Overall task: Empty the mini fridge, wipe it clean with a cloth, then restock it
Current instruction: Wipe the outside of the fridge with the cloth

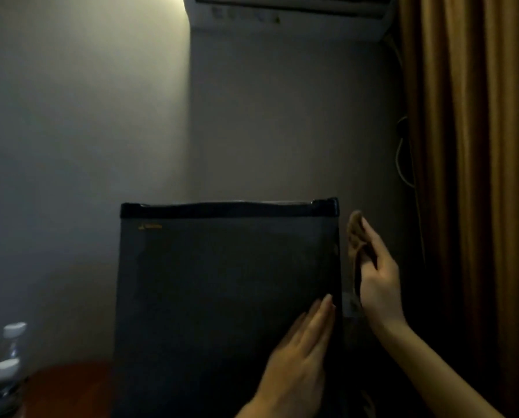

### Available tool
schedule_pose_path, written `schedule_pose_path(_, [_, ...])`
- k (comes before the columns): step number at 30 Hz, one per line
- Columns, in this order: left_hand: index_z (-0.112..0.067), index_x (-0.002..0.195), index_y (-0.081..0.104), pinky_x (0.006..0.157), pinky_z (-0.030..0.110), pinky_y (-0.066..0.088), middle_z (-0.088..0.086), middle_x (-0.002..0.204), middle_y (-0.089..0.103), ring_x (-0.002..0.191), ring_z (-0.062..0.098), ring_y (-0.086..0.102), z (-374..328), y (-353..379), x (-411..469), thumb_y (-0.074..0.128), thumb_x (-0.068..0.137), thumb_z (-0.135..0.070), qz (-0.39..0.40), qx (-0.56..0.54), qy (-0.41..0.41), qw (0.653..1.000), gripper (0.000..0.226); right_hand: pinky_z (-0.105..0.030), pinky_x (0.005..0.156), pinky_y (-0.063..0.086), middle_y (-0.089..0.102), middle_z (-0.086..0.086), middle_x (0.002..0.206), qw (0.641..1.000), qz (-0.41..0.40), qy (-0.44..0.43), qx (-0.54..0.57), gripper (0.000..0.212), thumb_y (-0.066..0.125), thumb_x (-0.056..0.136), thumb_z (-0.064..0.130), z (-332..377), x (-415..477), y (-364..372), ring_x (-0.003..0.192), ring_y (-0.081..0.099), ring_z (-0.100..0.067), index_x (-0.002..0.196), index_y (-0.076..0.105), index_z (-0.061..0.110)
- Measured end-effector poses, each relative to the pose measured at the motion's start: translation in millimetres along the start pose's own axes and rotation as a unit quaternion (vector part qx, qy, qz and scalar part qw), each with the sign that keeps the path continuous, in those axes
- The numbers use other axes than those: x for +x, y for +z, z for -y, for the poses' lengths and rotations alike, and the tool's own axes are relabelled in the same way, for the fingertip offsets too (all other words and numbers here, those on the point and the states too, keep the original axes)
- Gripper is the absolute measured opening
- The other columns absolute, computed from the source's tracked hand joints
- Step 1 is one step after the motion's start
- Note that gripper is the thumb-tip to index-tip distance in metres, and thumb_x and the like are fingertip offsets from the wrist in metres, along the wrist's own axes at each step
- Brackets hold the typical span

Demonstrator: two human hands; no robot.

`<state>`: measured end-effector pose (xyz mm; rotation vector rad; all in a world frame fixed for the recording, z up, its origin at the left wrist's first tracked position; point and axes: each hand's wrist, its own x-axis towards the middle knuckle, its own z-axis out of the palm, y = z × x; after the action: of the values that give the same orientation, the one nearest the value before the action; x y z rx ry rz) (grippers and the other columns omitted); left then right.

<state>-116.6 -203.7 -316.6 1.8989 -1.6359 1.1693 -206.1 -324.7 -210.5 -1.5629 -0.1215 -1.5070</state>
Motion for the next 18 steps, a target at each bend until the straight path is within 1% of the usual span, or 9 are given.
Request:
schedule_pose_path(2, [-0.010, 0.154, 0.015, 0.118, 0.021, 0.010, 0.002, 0.162, 0.009, 0.149, 0.013, 0.009, 19, -37, 5, 0.045, 0.081, -0.016, -0.020, 0.020, -0.011, 1.000, 0.079, -0.016, 0.108, 0.031, 0.045, 0.018, 0.140, 0.996, -0.004, -0.083, -0.042, 0.052, 0.040, 0.098, -0.001, 20, 26, 13, 0.128, 0.041, 0.007, 0.140, 0.043, 0.030])
schedule_pose_path(3, [-0.012, 0.154, 0.013, 0.118, 0.020, 0.004, -0.002, 0.163, 0.004, 0.149, 0.010, 0.004, 25, -54, 8, 0.044, 0.083, -0.013, -0.030, 0.034, -0.018, 0.999, 0.077, -0.018, 0.109, 0.033, 0.045, 0.011, 0.143, 0.989, -0.002, -0.125, -0.082, 0.052, 0.042, 0.097, -0.002, 26, 40, 19, 0.131, 0.042, 0.001, 0.141, 0.044, 0.026])
schedule_pose_path(5, [-0.018, 0.154, 0.001, 0.118, 0.018, -0.004, -0.012, 0.161, -0.014, 0.146, 0.003, -0.010, 37, -82, 15, 0.044, 0.091, -0.010, -0.042, 0.039, -0.045, 0.997, 0.077, -0.029, 0.108, 0.039, 0.051, 0.004, 0.140, 0.969, 0.024, -0.182, -0.164, 0.048, 0.047, 0.095, -0.001, 33, 70, 29, 0.129, 0.048, -0.009, 0.138, 0.050, 0.021])
schedule_pose_path(6, [-0.022, 0.152, -0.005, 0.118, 0.017, -0.005, -0.016, 0.157, -0.022, 0.144, -0.001, -0.017, 41, -93, 17, 0.043, 0.094, -0.011, -0.047, 0.036, -0.066, 0.996, 0.076, -0.033, 0.106, 0.043, 0.055, 0.004, 0.135, 0.962, 0.047, -0.180, -0.201, 0.044, 0.049, 0.094, 0.002, 34, 82, 34, 0.124, 0.052, -0.013, 0.133, 0.055, 0.021])
schedule_pose_path(8, [-0.026, 0.149, -0.013, 0.118, 0.017, -0.005, -0.019, 0.153, -0.028, 0.140, -0.006, -0.023, 50, -110, 18, 0.040, 0.098, -0.014, -0.063, 0.043, -0.102, 0.992, 0.075, -0.034, 0.093, 0.049, 0.061, 0.005, 0.122, 0.950, 0.088, -0.146, -0.262, 0.032, 0.050, 0.095, 0.009, 33, 93, 40, 0.112, 0.057, -0.015, 0.118, 0.065, 0.025])
schedule_pose_path(9, [-0.027, 0.148, -0.014, 0.119, 0.018, -0.003, -0.018, 0.154, -0.027, 0.140, -0.006, -0.023, 54, -117, 17, 0.040, 0.098, -0.015, -0.066, 0.049, -0.113, 0.990, 0.075, -0.032, 0.087, 0.049, 0.062, 0.006, 0.117, 0.944, 0.096, -0.139, -0.284, 0.027, 0.051, 0.095, 0.012, 33, 94, 41, 0.107, 0.058, -0.016, 0.112, 0.067, 0.026])
schedule_pose_path(11, [-0.027, 0.148, -0.012, 0.120, 0.021, 0.003, -0.015, 0.156, -0.023, 0.142, -0.004, -0.019, 62, -126, 13, 0.042, 0.098, -0.015, -0.060, 0.049, -0.134, 0.988, 0.075, -0.031, 0.081, 0.048, 0.062, 0.006, 0.111, 0.935, 0.095, -0.144, -0.311, 0.022, 0.051, 0.095, 0.016, 33, 93, 41, 0.101, 0.058, -0.015, 0.104, 0.068, 0.026])
schedule_pose_path(15, [-0.023, 0.151, -0.002, 0.121, 0.027, 0.015, -0.010, 0.161, -0.010, 0.146, 0.000, -0.009, 91, -132, 12, 0.049, 0.095, -0.013, -0.075, 0.056, -0.148, 0.985, 0.076, -0.034, 0.079, 0.049, 0.063, 0.008, 0.101, 0.933, 0.070, -0.156, -0.317, 0.020, 0.052, 0.093, 0.017, 34, 91, 44, 0.094, 0.059, -0.014, 0.090, 0.068, 0.029])
schedule_pose_path(18, [-0.016, 0.151, 0.007, 0.121, 0.034, 0.016, -0.003, 0.162, 0.002, 0.148, 0.008, 0.001, 116, -134, 25, 0.048, 0.095, -0.015, -0.112, 0.077, -0.131, 0.982, 0.069, -0.035, 0.077, 0.051, 0.061, 0.011, 0.092, 0.930, 0.032, -0.184, -0.317, 0.021, 0.054, 0.092, 0.019, 32, 87, 49, 0.088, 0.059, -0.013, 0.080, 0.062, 0.035])
